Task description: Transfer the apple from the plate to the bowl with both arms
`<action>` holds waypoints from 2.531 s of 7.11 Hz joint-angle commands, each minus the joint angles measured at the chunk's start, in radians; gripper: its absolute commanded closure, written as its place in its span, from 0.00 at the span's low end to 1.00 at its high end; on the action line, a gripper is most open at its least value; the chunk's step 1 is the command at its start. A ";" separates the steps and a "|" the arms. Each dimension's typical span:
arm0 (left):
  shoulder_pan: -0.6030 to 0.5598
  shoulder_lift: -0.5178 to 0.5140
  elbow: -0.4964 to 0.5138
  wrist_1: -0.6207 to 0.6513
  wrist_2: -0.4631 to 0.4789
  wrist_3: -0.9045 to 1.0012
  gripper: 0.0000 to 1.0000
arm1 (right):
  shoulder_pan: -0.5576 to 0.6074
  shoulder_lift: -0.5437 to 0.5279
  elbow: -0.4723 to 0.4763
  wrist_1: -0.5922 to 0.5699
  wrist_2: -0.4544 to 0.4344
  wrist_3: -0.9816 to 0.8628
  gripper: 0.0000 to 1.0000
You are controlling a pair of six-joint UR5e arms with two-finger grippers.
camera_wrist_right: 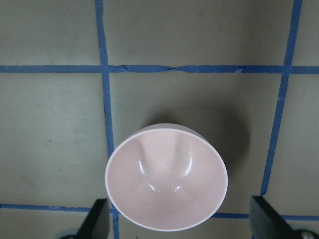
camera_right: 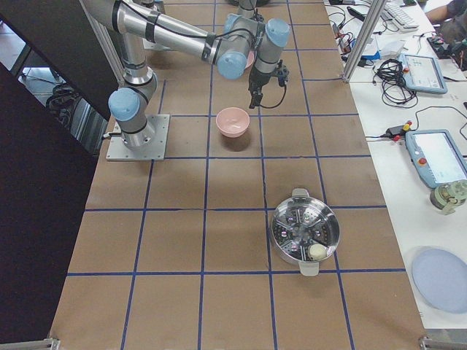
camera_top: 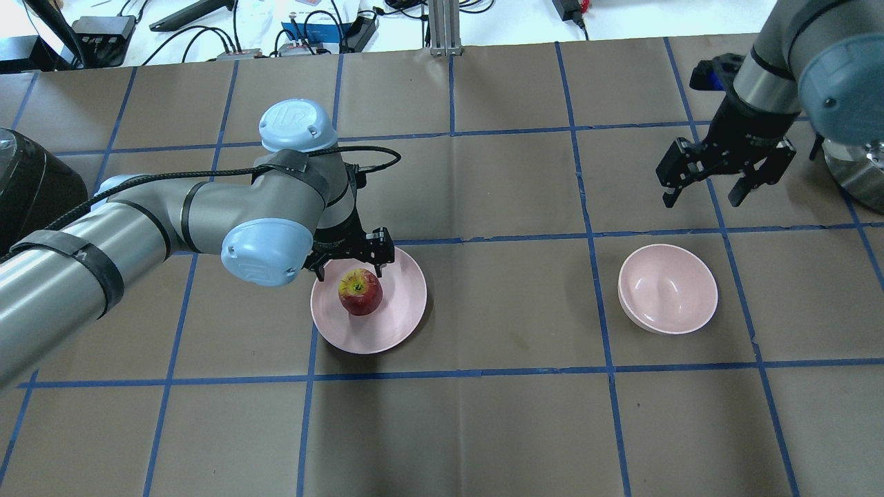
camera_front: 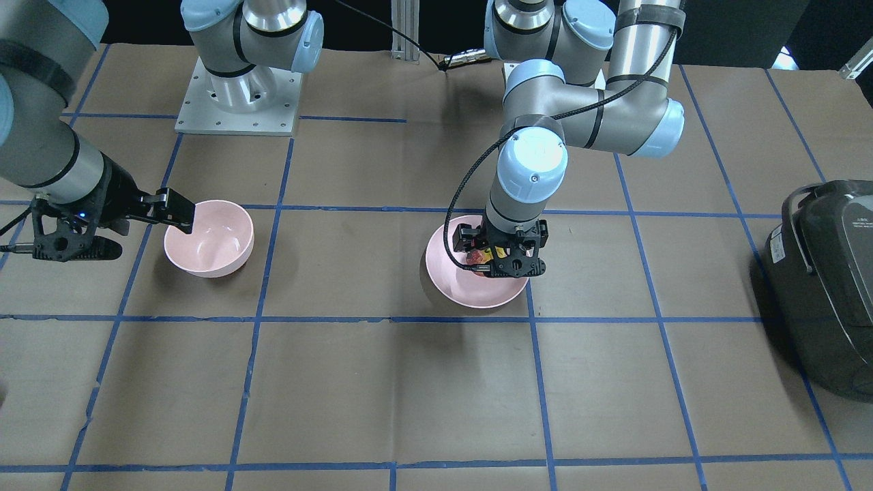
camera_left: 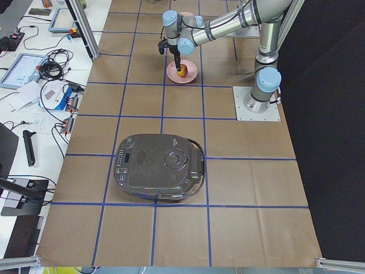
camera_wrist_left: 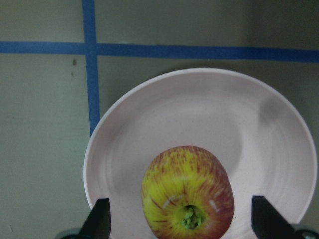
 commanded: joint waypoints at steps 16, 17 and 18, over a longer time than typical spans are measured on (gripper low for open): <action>-0.097 0.067 0.379 -0.303 -0.021 -0.106 0.51 | 0.224 0.165 0.165 -0.252 0.248 0.277 0.96; -0.099 0.067 0.379 -0.305 -0.021 -0.106 0.51 | 0.241 0.171 0.165 -0.257 0.242 0.299 0.77; -0.105 0.061 0.378 -0.306 -0.021 -0.115 0.51 | 0.242 0.172 0.165 -0.278 0.237 0.302 0.15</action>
